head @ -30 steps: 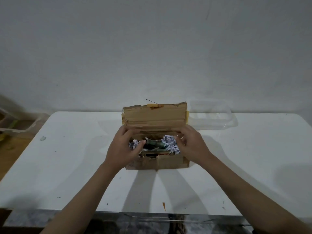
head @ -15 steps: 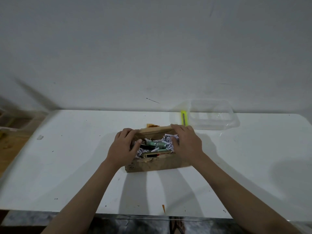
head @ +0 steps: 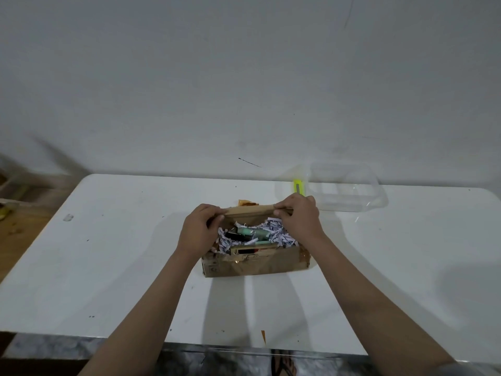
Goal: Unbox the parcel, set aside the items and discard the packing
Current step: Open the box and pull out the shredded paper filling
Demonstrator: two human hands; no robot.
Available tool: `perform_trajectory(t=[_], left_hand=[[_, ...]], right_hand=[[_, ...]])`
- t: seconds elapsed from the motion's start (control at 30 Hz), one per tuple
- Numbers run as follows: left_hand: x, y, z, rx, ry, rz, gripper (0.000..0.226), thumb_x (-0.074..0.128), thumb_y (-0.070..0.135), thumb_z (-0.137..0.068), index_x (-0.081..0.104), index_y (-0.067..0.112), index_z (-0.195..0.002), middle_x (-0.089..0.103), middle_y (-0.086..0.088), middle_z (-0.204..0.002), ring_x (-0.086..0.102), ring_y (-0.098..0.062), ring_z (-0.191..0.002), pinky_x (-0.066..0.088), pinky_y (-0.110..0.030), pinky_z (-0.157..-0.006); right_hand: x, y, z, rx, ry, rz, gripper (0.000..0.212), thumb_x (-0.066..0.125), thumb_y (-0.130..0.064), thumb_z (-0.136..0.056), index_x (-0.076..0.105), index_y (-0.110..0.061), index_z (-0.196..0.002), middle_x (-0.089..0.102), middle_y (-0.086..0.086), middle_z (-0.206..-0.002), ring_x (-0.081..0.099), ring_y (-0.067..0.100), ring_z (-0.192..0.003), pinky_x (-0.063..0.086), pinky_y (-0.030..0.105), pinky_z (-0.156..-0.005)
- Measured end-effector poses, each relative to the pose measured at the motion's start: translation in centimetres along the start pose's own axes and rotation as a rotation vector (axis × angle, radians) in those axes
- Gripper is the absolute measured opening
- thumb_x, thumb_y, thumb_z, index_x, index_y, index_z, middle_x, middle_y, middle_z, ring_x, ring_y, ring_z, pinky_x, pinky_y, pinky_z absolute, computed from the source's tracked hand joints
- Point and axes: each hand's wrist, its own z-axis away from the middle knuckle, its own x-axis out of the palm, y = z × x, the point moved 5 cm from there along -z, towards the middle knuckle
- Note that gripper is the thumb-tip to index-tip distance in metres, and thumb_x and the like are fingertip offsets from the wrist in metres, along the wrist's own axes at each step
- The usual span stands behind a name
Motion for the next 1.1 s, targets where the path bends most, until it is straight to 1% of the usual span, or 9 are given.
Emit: perform_trajectory(t=[0.1,0.2,0.3,0.37,0.6,0.8,0.93,1.03,1.1], left_hand=[[-0.2,0.3,-0.6,0.017,-0.007,-0.006,0.019,0.064,0.009,-0.087,0.073,0.013,-0.103,0.068,0.002,-0.103,0.056,-0.006,-0.092,0.033,0.002,-0.078],[0.0,0.0,-0.6,-0.014,-0.024,0.078,0.022,0.066,0.007,-0.085,0.073,0.014,-0.105,0.067,0.004,-0.104,0.058,-0.007,-0.096,0.035,0.003,-0.081],[0.5,-0.5,-0.4,-0.062,-0.007,0.148,0.021,0.067,0.004,-0.083,0.073,0.013,-0.102,0.068,0.002,-0.101,0.061,-0.011,-0.094,0.039,-0.001,-0.08],[0.7,-0.5,-0.4,-0.077,-0.006,0.154,0.019,0.066,0.004,-0.084,0.073,0.013,-0.099,0.068,0.002,-0.095,0.061,-0.012,-0.09,0.04,-0.001,-0.075],[1.1,-0.8,-0.4,-0.163,-0.045,0.109,0.009,0.061,0.007,-0.088,0.07,0.008,-0.092,0.068,-0.002,-0.086,0.059,-0.015,-0.08,0.039,-0.008,-0.063],[1.3,-0.7,-0.6,-0.175,-0.083,0.077,0.008,0.059,0.008,-0.09,0.067,0.009,-0.09,0.066,-0.002,-0.082,0.059,-0.017,-0.077,0.036,-0.009,-0.059],[0.7,-0.2,-0.5,-0.156,-0.094,0.105,0.012,0.061,0.009,-0.089,0.069,0.013,-0.097,0.068,-0.004,-0.096,0.061,-0.016,-0.088,0.048,-0.018,-0.072],[-0.1,0.9,-0.6,-0.079,-0.121,0.034,0.024,0.062,0.012,-0.088,0.069,0.014,-0.111,0.059,-0.003,-0.117,0.055,-0.013,-0.102,0.042,-0.02,-0.09],[-0.8,2.0,-0.4,-0.031,-0.094,0.001,0.033,0.064,0.016,-0.087,0.065,0.012,-0.12,0.054,-0.004,-0.127,0.052,-0.015,-0.112,0.036,-0.015,-0.093]], right_hand=[[-0.1,0.5,0.2,-0.021,0.001,-0.074,0.016,0.071,-0.018,-0.082,0.075,-0.018,-0.098,0.061,-0.006,-0.089,0.042,0.023,-0.101,0.041,0.031,-0.085],[-0.1,0.7,0.4,-0.053,-0.004,-0.19,0.017,0.073,-0.012,-0.08,0.075,-0.016,-0.096,0.065,-0.004,-0.089,0.054,0.022,-0.098,0.047,0.029,-0.086],[-0.2,0.6,0.5,-0.04,-0.009,-0.253,0.019,0.07,-0.006,-0.082,0.074,-0.008,-0.1,0.067,0.004,-0.096,0.059,0.013,-0.088,0.045,0.005,-0.078],[-0.1,0.6,0.5,-0.038,-0.018,-0.255,0.018,0.069,-0.005,-0.082,0.074,-0.006,-0.1,0.065,0.004,-0.095,0.058,0.012,-0.086,0.04,-0.003,-0.071],[0.4,0.9,0.4,-0.001,-0.053,-0.207,0.007,0.065,-0.008,-0.086,0.072,-0.009,-0.088,0.056,-0.011,-0.08,0.054,0.009,-0.079,0.04,0.004,-0.064],[0.5,0.7,0.5,0.002,-0.085,-0.181,0.008,0.062,-0.006,-0.088,0.07,-0.008,-0.088,0.058,-0.001,-0.086,0.055,0.015,-0.083,0.039,0.013,-0.066],[-0.2,0.2,0.9,0.002,-0.07,-0.21,0.011,0.064,-0.007,-0.087,0.071,-0.004,-0.095,0.061,0.007,-0.097,0.055,0.008,-0.078,0.041,0.001,-0.059],[-1.0,-0.3,1.3,-0.026,-0.077,-0.176,0.024,0.066,-0.012,-0.086,0.069,-0.009,-0.11,0.063,0.007,-0.111,0.059,0.013,-0.096,0.039,0.001,-0.075],[-1.6,-0.9,1.8,-0.058,-0.067,-0.141,0.033,0.067,-0.017,-0.086,0.064,-0.012,-0.119,0.062,0.004,-0.121,0.055,0.016,-0.112,0.038,0.015,-0.091]])
